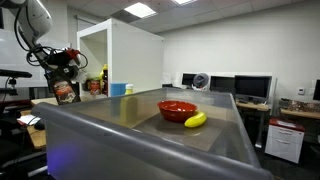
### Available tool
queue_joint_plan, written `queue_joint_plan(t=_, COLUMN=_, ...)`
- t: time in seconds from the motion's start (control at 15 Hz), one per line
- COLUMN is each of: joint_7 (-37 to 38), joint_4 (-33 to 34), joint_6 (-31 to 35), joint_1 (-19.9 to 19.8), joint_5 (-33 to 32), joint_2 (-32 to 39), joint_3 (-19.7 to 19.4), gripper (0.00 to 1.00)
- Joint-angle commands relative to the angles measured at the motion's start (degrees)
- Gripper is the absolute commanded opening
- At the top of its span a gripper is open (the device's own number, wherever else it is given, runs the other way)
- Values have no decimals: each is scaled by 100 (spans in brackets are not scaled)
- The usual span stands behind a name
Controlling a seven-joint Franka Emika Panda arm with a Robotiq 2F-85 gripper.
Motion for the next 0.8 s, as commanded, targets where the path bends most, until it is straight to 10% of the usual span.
queue_joint_plan(t=0.0, joint_7=-407, joint_4=110, joint_6=7, joint_1=43, joint_5=76, joint_2=97, joint_3=68, gripper=9)
queue_joint_plan(t=0.73, joint_7=-1356, joint_4=602, joint_6=317, joint_1=160, joint_5=39, joint_2=269, joint_3=317, gripper=9)
